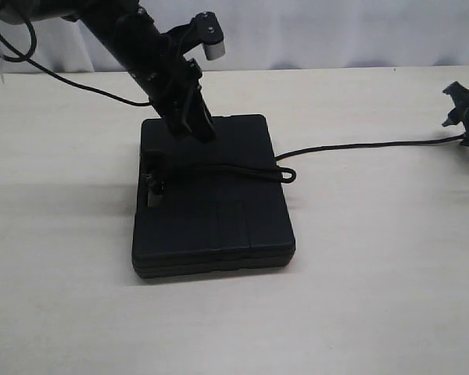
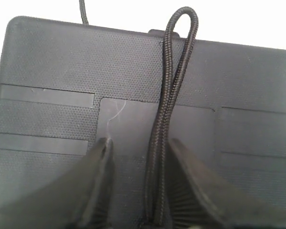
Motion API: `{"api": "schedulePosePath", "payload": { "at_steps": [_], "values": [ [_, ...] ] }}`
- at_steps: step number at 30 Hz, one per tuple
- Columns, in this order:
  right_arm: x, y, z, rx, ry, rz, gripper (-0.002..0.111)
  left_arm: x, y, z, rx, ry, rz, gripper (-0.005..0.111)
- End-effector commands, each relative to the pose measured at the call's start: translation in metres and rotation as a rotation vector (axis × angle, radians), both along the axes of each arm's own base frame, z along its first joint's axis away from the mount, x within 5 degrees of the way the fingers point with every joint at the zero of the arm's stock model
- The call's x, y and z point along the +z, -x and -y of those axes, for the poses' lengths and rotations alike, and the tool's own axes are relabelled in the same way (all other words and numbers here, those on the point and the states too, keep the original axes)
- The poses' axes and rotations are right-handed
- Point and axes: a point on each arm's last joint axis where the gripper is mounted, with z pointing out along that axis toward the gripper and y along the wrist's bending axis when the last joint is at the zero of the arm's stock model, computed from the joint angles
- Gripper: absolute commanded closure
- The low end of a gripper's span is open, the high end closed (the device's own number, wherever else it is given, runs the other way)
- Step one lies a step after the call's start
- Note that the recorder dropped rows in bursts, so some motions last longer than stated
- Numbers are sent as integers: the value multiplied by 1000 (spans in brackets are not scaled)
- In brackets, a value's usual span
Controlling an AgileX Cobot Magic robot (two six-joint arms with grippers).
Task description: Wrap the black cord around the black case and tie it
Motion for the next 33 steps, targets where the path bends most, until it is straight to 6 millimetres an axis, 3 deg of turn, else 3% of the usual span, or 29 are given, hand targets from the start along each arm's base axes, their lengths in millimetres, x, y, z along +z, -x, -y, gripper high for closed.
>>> {"api": "schedulePosePath", "payload": {
  "at_steps": [1, 8, 15, 21, 25, 26, 29, 33],
  "values": [
    [-19, -7, -16, 100, -16, -55, 70, -2, -2, 2, 12, 6, -1, 73],
    [-41, -12, -28, 248, 73, -82, 104, -15, -4, 2, 7, -12, -28, 73],
    [-39, -22, -63, 418, 124, -40, 104, -38, 0, 2, -49, -52, -137, 73],
    [5, -26, -108, 673, 175, 33, 104, -49, 1, 3, -104, -48, -148, 73],
    [21, -6, -149, 816, 303, 56, 104, -43, -1, 13, -198, 91, -60, 72],
    [22, 4, -160, 859, 380, 63, 104, -42, -1, 16, -226, 117, -33, 67],
    [39, 16, -169, 862, 429, 91, 104, -44, 0, 21, -246, 115, -19, 53],
    [72, 30, -170, 872, 527, 148, 104, -50, 2, 32, -298, 109, 30, 53]
  ]
}}
